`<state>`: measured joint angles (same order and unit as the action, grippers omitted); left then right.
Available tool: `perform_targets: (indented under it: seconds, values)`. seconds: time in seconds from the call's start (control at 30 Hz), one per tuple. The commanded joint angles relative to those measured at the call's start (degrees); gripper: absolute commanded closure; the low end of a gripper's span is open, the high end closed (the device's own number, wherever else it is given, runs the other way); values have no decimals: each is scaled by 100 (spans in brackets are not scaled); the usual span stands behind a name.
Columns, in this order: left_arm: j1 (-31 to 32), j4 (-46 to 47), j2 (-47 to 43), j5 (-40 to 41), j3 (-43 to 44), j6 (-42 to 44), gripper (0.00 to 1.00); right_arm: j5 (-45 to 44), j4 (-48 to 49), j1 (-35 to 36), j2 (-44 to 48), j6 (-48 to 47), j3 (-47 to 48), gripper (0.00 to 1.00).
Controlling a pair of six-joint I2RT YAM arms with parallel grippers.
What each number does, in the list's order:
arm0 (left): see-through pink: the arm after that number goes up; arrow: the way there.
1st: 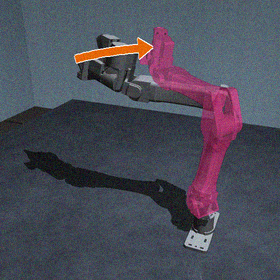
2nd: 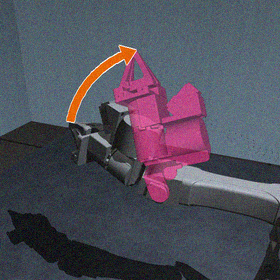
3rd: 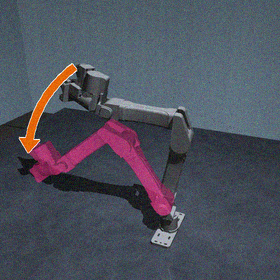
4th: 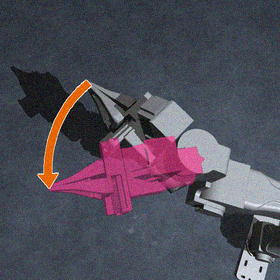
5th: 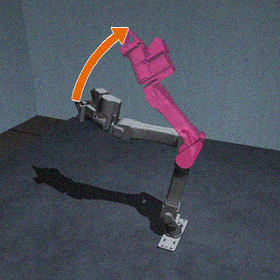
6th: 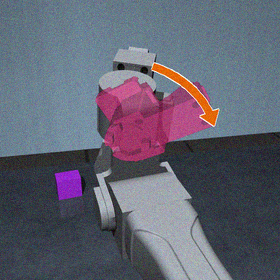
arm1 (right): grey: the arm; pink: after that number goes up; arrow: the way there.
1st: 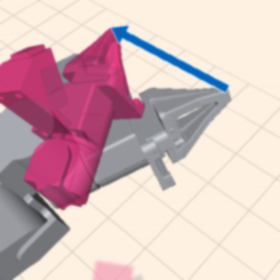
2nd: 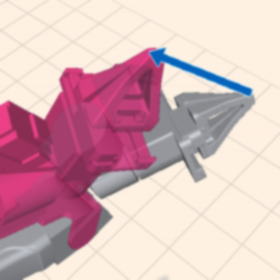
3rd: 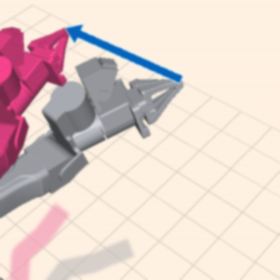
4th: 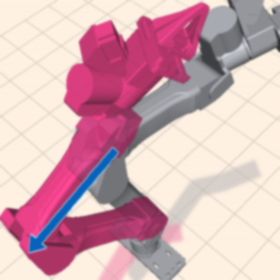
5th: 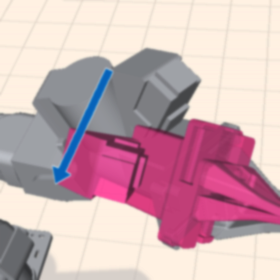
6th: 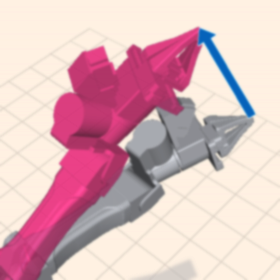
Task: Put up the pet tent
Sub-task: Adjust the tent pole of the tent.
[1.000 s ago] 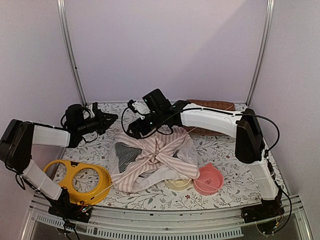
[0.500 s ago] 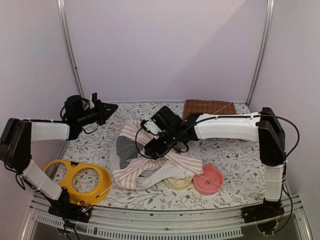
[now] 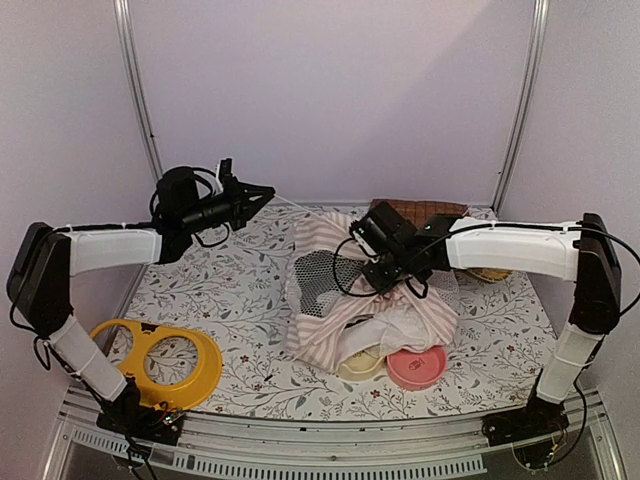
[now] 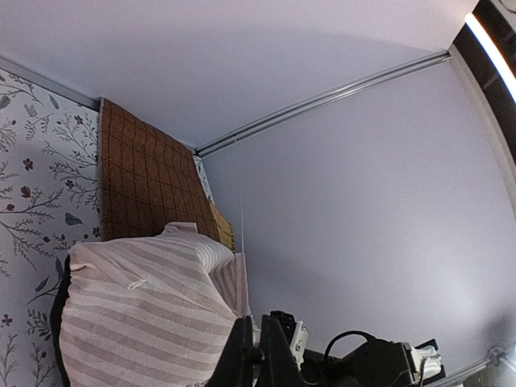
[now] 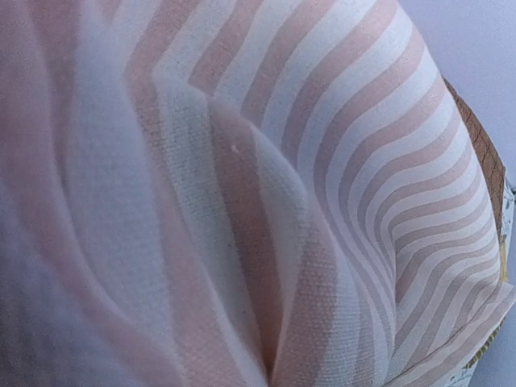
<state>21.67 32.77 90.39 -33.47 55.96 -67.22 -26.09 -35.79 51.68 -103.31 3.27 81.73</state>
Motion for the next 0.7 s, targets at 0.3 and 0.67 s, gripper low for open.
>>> perform_targets:
  seconds: [0.3,0.67]
  values:
    - [1015,358,641,177,-155,128,100,1370,1067,-216,1915,987,-2717,66]
    - [1358,280,766,204,57,148,100,1947,1251,-145,1858,393,-1291,21]
